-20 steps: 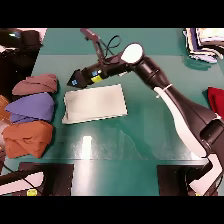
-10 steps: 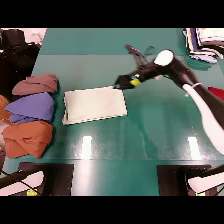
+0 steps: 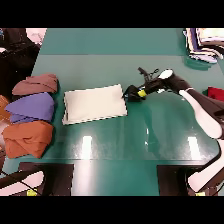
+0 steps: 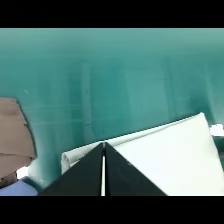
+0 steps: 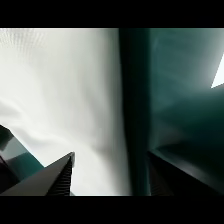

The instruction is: Fold the shirts.

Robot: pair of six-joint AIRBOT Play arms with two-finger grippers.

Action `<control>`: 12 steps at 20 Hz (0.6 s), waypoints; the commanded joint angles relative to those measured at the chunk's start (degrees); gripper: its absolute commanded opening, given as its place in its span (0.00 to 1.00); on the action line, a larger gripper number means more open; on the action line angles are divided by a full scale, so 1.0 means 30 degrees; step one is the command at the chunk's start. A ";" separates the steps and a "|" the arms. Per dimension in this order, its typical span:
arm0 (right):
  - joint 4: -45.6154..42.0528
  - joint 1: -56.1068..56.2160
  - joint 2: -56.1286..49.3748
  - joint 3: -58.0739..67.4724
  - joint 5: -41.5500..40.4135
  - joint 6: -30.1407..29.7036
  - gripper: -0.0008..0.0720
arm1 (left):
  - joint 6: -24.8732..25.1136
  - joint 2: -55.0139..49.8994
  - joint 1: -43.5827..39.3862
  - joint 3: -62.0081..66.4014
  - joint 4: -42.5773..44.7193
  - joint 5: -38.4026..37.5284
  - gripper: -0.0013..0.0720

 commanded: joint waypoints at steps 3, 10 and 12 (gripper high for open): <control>0.0685 0.2637 -0.2907 0.3810 0.0328 -0.0131 0.49 | -0.0007 0.0015 0.0000 0.0000 -0.0248 -0.0670 0.05; 0.0299 0.1843 -0.1989 0.5654 0.0663 -0.0058 0.03 | -0.0015 0.0022 0.0000 0.0007 -0.0277 -0.2164 0.05; -0.1552 0.0423 -0.0838 0.5646 0.0597 0.0678 0.03 | -0.0015 0.0022 0.0000 0.0007 -0.0459 -0.2404 0.05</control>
